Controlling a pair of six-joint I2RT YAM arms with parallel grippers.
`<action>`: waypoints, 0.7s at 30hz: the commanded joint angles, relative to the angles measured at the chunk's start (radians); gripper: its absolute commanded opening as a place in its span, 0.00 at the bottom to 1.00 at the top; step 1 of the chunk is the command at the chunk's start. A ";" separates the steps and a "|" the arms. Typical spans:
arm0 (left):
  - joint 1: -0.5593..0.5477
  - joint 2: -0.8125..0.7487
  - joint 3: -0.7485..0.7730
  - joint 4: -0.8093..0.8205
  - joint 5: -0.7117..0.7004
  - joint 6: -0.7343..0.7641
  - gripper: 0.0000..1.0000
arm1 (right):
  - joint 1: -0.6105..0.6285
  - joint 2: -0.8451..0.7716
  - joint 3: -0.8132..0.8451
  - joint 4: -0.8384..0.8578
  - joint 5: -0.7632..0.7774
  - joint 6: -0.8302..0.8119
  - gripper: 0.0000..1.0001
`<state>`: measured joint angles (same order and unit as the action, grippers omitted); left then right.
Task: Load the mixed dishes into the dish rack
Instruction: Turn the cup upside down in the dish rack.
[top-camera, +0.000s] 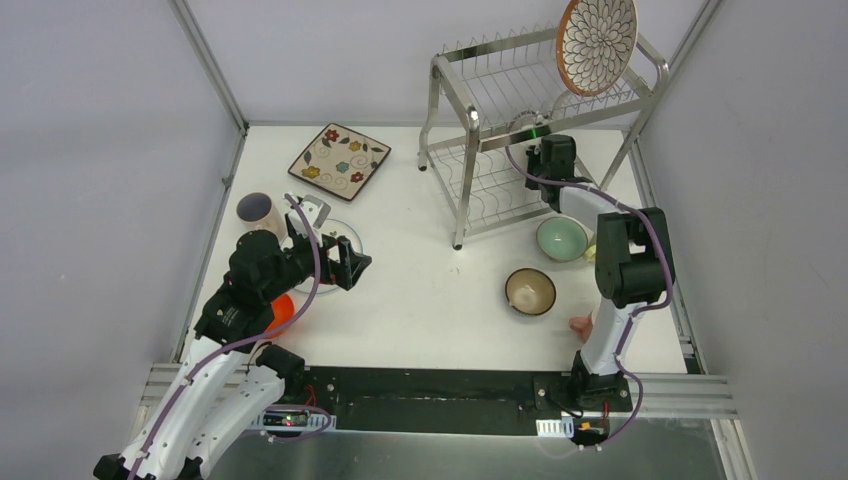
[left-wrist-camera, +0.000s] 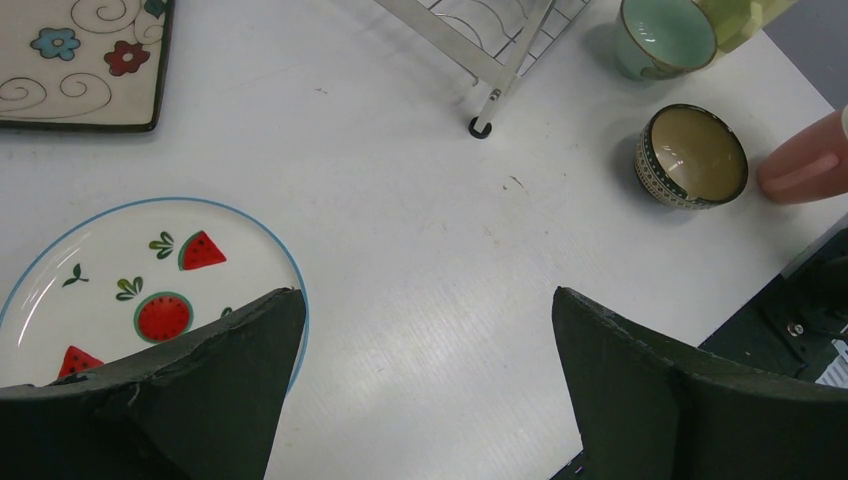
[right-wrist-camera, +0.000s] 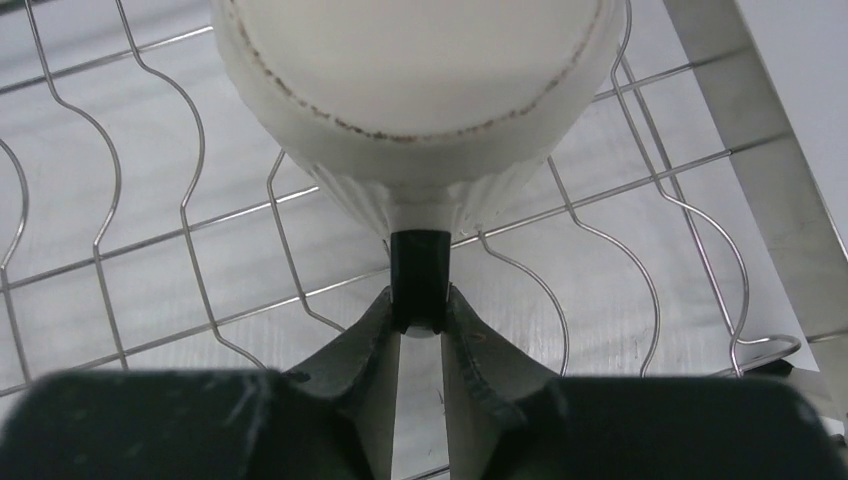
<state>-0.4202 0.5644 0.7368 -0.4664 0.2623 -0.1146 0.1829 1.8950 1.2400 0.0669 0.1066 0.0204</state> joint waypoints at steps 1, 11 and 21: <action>-0.009 -0.003 0.000 0.011 -0.015 0.019 0.99 | -0.011 0.003 0.079 0.028 0.009 -0.008 0.18; -0.009 0.004 0.004 0.010 -0.023 0.021 0.99 | -0.032 0.094 0.176 0.016 0.016 -0.016 0.14; -0.009 0.013 0.004 0.005 -0.027 0.029 0.99 | -0.048 0.177 0.274 -0.013 0.043 -0.042 0.16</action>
<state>-0.4202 0.5716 0.7368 -0.4728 0.2558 -0.1101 0.1455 2.0460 1.4403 0.0456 0.1196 0.0025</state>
